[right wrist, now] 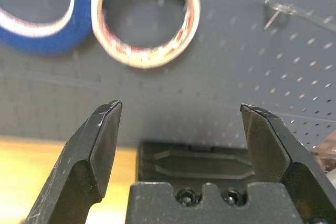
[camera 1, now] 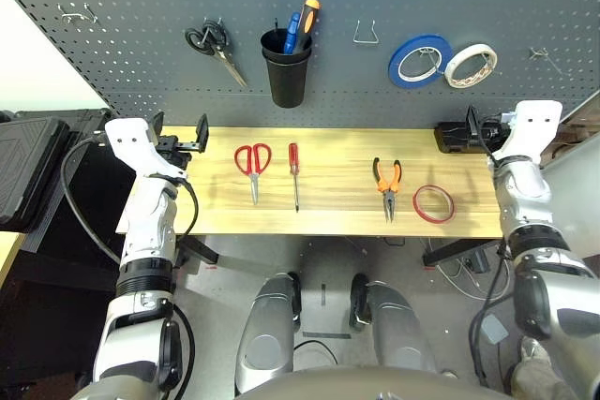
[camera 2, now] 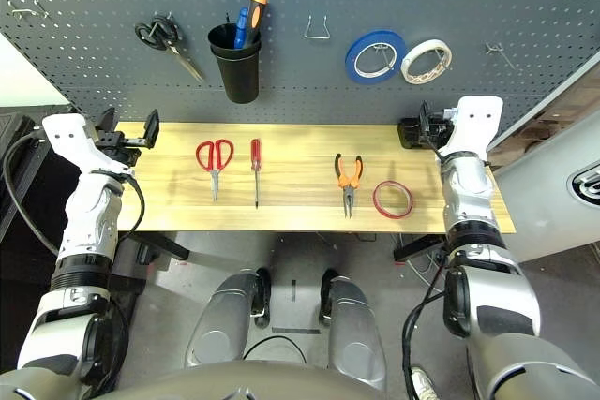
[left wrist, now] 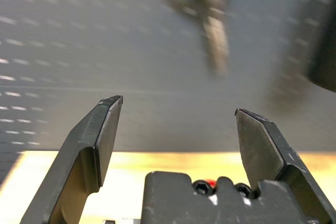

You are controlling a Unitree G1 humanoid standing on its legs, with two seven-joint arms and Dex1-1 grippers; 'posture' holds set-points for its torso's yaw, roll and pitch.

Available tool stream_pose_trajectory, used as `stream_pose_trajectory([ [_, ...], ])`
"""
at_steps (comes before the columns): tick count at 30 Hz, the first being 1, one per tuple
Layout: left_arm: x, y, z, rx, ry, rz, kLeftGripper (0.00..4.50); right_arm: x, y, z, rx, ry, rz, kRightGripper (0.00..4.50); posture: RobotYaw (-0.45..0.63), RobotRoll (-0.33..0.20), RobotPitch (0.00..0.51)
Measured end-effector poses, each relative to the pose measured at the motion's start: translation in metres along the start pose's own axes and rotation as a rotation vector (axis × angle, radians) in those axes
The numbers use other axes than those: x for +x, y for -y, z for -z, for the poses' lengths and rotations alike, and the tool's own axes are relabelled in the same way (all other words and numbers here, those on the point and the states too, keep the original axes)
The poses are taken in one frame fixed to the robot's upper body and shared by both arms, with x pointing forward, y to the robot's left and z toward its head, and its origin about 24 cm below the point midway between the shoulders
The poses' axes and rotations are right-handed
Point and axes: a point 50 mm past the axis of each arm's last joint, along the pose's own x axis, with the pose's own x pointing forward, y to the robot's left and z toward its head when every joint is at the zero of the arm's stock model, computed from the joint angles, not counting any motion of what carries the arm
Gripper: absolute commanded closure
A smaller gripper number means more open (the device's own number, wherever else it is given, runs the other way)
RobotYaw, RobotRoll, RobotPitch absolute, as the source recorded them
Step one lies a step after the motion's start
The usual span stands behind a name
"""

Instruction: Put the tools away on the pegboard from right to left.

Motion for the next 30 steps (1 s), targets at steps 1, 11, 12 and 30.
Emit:
stream_pose_trajectory([
  [1,0.000,0.006,0.000,-0.003,-0.013,0.042,0.03,-0.002,0.006,0.001,-0.009,-0.026,-0.014,0.00,0.15,0.000,0.168],
  [11,-0.010,0.055,-0.008,0.052,-0.144,0.480,0.03,-0.025,0.026,0.021,-0.059,-0.291,-0.278,0.00,0.13,0.000,0.204],
  [12,-0.013,0.058,-0.007,0.080,-0.179,0.542,0.03,-0.029,0.026,0.024,-0.085,-0.339,-0.331,0.00,0.13,0.000,0.204],
  [30,-0.026,0.082,0.004,0.177,-0.326,0.793,0.03,-0.040,-0.010,0.043,-0.229,-0.670,-0.754,0.00,0.16,0.000,0.245],
])
